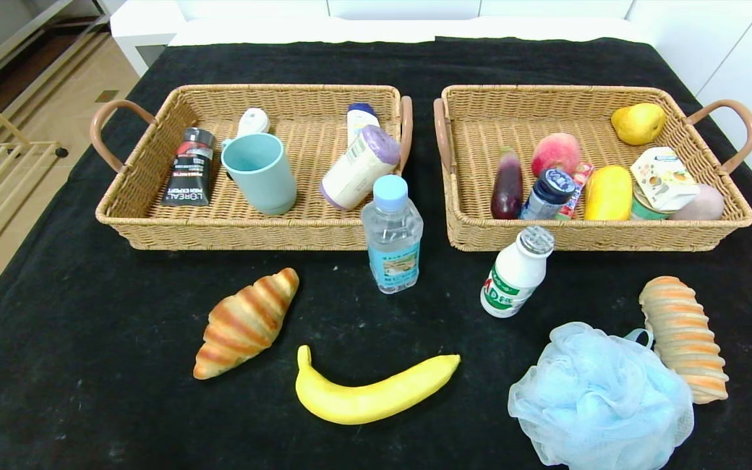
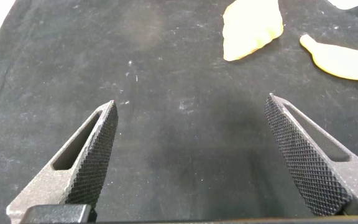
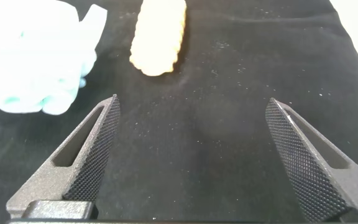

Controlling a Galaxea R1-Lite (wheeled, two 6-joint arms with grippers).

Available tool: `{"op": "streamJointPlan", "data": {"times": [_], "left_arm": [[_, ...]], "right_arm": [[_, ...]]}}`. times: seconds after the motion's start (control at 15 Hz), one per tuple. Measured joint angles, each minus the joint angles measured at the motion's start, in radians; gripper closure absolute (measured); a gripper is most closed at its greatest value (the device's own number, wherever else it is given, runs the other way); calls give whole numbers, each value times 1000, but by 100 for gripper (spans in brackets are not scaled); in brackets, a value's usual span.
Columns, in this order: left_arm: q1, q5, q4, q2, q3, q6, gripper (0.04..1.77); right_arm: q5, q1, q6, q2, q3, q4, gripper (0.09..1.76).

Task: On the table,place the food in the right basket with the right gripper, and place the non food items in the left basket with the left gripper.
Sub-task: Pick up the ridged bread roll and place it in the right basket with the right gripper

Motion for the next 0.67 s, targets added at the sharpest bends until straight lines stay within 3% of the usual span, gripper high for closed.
{"op": "streamJointPlan", "data": {"times": [0.2, 0.33, 0.67], "left_arm": [[0, -6, -46, 0, -3, -22, 9], [0, -40, -60, 9, -53, -58, 9], [-1, -235, -72, 131, -186, -61, 9]], "right_arm": [[-4, 0, 4, 0, 0, 3, 14], [-9, 0, 10, 1, 0, 11, 14], [92, 10, 34, 123, -180, 14, 14]]}}
